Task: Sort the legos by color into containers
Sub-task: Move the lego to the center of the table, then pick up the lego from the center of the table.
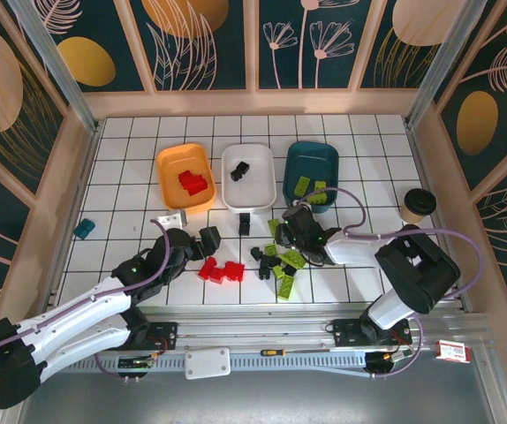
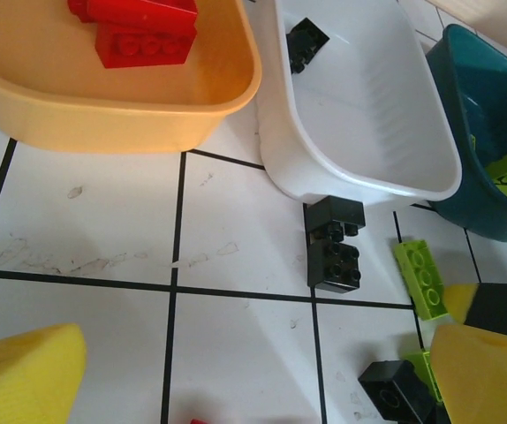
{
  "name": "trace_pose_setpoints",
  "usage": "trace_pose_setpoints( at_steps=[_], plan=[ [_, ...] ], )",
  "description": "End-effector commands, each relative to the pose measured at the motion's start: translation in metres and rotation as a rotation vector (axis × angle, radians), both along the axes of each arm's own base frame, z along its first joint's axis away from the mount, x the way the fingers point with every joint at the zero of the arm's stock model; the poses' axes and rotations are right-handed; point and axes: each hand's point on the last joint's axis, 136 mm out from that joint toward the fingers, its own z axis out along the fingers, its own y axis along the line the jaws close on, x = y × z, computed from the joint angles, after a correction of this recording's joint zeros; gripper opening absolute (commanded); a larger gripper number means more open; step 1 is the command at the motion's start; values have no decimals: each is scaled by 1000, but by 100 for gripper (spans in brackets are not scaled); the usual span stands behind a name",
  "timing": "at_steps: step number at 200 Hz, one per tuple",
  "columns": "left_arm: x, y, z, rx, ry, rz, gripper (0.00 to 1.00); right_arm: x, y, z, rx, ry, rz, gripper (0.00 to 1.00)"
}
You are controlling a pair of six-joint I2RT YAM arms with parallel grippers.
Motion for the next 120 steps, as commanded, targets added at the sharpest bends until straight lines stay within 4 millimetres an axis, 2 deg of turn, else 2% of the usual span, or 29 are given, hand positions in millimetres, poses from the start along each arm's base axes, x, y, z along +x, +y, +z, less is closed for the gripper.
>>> trace_pose_setpoints(
  at_steps=[1, 23, 48, 69, 87, 105, 120],
  plan=[
    [1, 1, -3, 7, -3, 12, 99, 5, 12, 18, 28, -55, 63, 56],
    [1, 2, -3, 9, -4, 14, 99, 12, 27, 13, 5, -37, 115, 67],
    [-1, 3, -6, 18, 8, 14, 99, 19, 28, -8, -90, 25, 116, 66],
    [-2, 7, -6, 22, 9, 22, 99, 18, 30, -19, -142, 39, 127, 59],
    [-3, 9, -5, 22, 4, 27, 99, 18, 25, -23, -176, 44, 116, 46],
    [-3, 10, -4, 24, 2, 30, 99, 21, 14, -19, -211, 24, 81, 33],
    [-3, 10, -4, 25, 4, 30, 99, 21, 7, -8, -197, -3, 65, 29]
  ],
)
